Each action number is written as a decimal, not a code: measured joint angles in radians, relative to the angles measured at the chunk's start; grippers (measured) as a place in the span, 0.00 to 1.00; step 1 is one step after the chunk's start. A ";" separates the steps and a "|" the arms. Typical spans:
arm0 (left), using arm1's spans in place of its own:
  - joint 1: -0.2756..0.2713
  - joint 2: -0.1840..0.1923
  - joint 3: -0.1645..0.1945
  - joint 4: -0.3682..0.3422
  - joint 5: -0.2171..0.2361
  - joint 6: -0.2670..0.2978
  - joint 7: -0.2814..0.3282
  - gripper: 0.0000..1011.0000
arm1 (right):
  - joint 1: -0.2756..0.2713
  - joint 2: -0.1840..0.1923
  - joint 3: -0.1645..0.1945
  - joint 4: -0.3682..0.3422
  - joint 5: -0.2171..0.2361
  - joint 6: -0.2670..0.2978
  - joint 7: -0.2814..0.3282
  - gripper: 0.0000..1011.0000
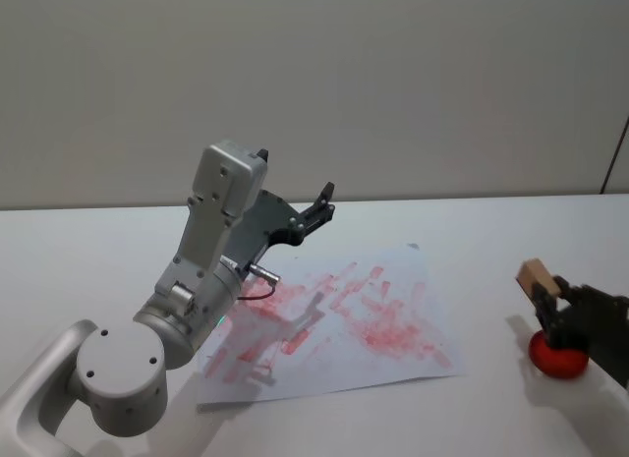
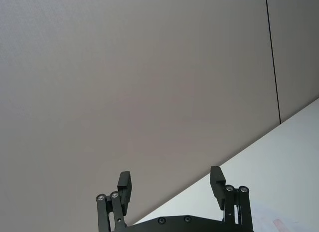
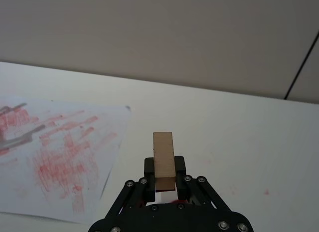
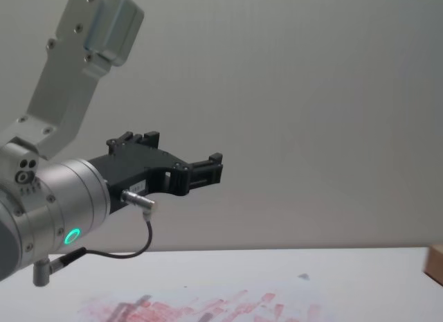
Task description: Use the one hand to pick up the stamp and affix it onto the A4 paper.
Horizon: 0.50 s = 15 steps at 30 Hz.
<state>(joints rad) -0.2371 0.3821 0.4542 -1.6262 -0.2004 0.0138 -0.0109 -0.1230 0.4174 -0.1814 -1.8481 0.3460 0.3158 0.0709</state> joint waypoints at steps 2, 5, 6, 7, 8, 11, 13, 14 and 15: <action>0.000 0.000 0.000 0.000 0.000 0.000 0.000 0.99 | -0.023 0.013 0.009 -0.013 0.020 0.014 -0.021 0.21; 0.000 0.000 0.000 0.000 0.000 0.000 0.000 0.99 | -0.051 0.028 0.020 -0.028 0.041 0.030 -0.039 0.21; 0.000 0.000 0.000 0.000 0.000 0.000 0.000 0.99 | -0.054 0.030 0.021 -0.030 0.044 0.033 -0.041 0.21; 0.000 0.000 0.000 0.000 0.000 0.000 0.000 0.99 | -0.063 0.035 0.025 -0.034 0.051 0.040 -0.046 0.21; 0.000 0.000 0.000 0.000 0.000 0.000 0.000 0.99 | -0.066 0.037 0.026 -0.035 0.054 0.043 -0.047 0.21; 0.000 0.000 0.000 0.000 0.000 0.000 0.000 0.99 | -0.076 0.044 0.030 -0.038 0.061 0.054 -0.051 0.21; 0.000 0.000 0.000 0.000 0.000 0.000 0.000 0.99 | -0.080 0.046 0.032 -0.038 0.065 0.063 -0.051 0.21; 0.000 0.000 0.000 0.000 0.000 0.000 0.000 0.99 | -0.080 0.046 0.032 -0.037 0.065 0.065 -0.051 0.21; 0.000 0.000 0.000 0.000 0.000 0.000 0.000 0.99 | -0.081 0.047 0.032 -0.036 0.066 0.067 -0.051 0.21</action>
<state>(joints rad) -0.2371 0.3821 0.4543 -1.6262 -0.2004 0.0138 -0.0110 -0.2037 0.4643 -0.1493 -1.8842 0.4115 0.3830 0.0201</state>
